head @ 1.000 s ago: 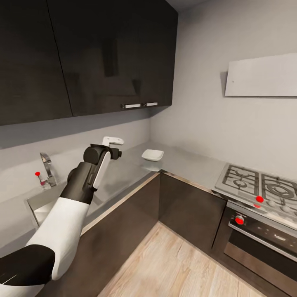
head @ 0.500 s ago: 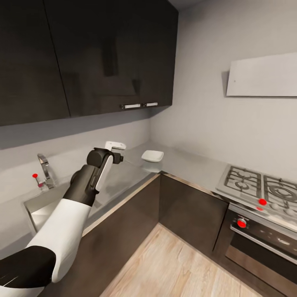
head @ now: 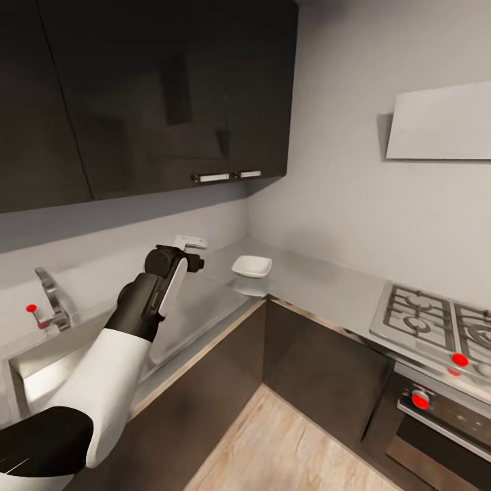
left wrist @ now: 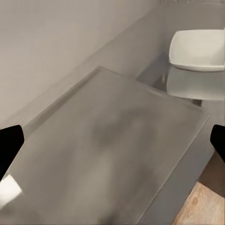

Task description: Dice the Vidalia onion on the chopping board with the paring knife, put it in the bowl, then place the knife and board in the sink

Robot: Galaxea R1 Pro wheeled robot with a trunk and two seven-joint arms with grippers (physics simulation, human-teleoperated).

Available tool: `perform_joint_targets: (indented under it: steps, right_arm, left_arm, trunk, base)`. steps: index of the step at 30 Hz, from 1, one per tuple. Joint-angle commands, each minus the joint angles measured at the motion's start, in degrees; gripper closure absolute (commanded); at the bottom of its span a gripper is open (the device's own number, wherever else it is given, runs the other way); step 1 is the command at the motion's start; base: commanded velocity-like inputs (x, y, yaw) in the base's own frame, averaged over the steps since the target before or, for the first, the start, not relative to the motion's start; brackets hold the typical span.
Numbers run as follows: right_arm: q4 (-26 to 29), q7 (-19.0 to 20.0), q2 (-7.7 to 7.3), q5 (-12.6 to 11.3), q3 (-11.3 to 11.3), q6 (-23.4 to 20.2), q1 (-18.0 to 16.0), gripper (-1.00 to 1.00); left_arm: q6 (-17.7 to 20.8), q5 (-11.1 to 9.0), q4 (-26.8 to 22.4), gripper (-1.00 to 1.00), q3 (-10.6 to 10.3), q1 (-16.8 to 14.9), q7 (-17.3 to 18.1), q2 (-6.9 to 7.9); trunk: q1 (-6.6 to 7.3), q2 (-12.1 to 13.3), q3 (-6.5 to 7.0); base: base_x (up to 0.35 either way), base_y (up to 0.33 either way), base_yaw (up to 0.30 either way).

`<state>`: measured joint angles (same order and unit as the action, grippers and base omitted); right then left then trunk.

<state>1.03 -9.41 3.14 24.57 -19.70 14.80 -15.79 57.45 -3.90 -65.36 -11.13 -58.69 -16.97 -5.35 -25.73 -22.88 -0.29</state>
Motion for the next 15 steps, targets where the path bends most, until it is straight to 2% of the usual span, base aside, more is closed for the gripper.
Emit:
perform_joint_targets:
  steps: [1,8,10,15]
  right_arm:
    - [-0.06,-0.22,0.05,0.59,-0.44,0.11,0.23,-1.00]
    - [-0.07,-0.21,0.25,0.57,-0.43,0.03,1.54,-1.00]
    - [-0.06,-0.19,0.24,0.57,-0.42,-0.14,1.63,-1.00]
    - [-0.06,-0.10,0.28,0.57,-0.42,-0.80,1.74,-1.00]
  left_arm:
    - [0.16,-0.41,0.02,-1.00,-0.14,-0.02,-0.43,0.00]
    - [0.12,-0.41,1.17,-1.00,-2.77,-0.02,-0.43,-0.01]
    - [0.12,-0.41,1.21,-1.00,-2.92,-0.02,-0.43,-0.01]
    - [-0.03,-0.41,1.25,-1.00,-3.09,-0.03,-0.43,-0.01]
  trunk:
    - [-0.06,-0.04,-0.03]
    - [-0.06,-0.04,-0.03]
    - [-0.06,-0.04,-0.03]
    - [-0.06,-0.04,-0.03]
  base:
    - [0.328,-0.084,0.000]
    - [0.284,-0.165,0.000]
    - [0.222,-0.181,0.000]
    - [0.071,-0.058,-0.046]
